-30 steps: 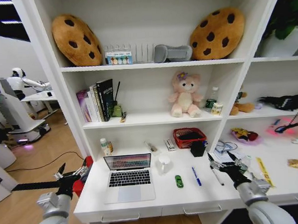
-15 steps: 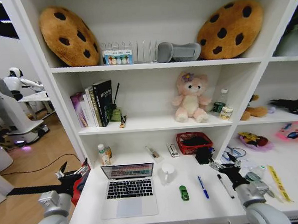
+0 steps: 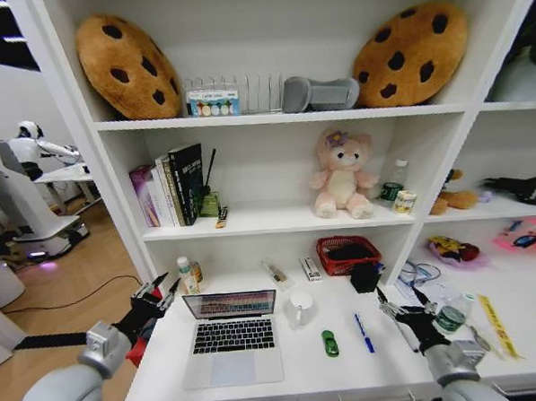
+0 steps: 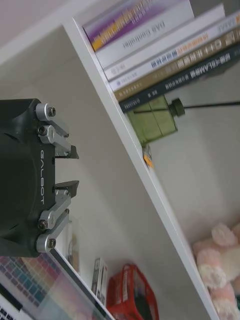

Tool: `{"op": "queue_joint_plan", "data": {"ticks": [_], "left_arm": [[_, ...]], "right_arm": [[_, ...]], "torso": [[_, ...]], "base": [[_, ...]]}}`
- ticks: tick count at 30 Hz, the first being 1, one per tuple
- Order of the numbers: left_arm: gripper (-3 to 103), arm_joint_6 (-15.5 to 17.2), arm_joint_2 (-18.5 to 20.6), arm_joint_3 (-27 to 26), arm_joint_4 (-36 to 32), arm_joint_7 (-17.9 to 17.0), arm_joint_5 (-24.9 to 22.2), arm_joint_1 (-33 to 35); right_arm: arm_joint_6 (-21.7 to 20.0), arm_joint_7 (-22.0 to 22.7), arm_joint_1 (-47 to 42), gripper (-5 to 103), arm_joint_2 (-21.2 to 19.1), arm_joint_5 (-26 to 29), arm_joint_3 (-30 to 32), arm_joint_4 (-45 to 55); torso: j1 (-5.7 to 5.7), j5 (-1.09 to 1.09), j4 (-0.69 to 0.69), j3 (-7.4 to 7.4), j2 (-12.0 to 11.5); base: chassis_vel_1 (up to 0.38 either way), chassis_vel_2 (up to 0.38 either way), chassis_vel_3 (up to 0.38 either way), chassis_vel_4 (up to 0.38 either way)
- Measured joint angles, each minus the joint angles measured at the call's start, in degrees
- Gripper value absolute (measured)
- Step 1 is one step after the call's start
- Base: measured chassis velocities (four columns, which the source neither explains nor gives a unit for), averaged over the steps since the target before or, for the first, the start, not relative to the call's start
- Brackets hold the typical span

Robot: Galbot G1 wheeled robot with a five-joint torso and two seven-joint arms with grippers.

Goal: Organize the objects on the table.

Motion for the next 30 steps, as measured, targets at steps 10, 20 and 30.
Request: {"op": "queue_joint_plan", "data": {"ticks": [10, 20, 30], "left_arm": [[0, -0.4, 25.5, 0.2, 2.9, 3.8, -11.0, -1.4], [0, -3.2, 39.3, -3.0, 10.9, 5.3, -13.4, 4.2], [0, -2.6, 47.2, -16.7, 13.0, 4.6, -13.5, 19.0]], "right_arm": [[0.8, 0.1, -1.2, 100, 1.6, -0.3, 0.4, 0.7], [1.5, 0.2, -2.4, 100, 4.4, -0.9, 0.1, 1.6], [1.9, 0.4, -2.7, 100, 5.4, -0.8, 0.3, 1.6]], "torso": [[0.01, 0.00, 0.00, 0.00, 0.0], [0.01, 0.01, 0.00, 0.01, 0.0], [0.01, 0.01, -0.02, 0.01, 0.0]], "base": [[0.000, 0.000, 0.000, 0.000], [0.000, 0.000, 0.000, 0.000], [0.000, 0.000, 0.000, 0.000]]}}
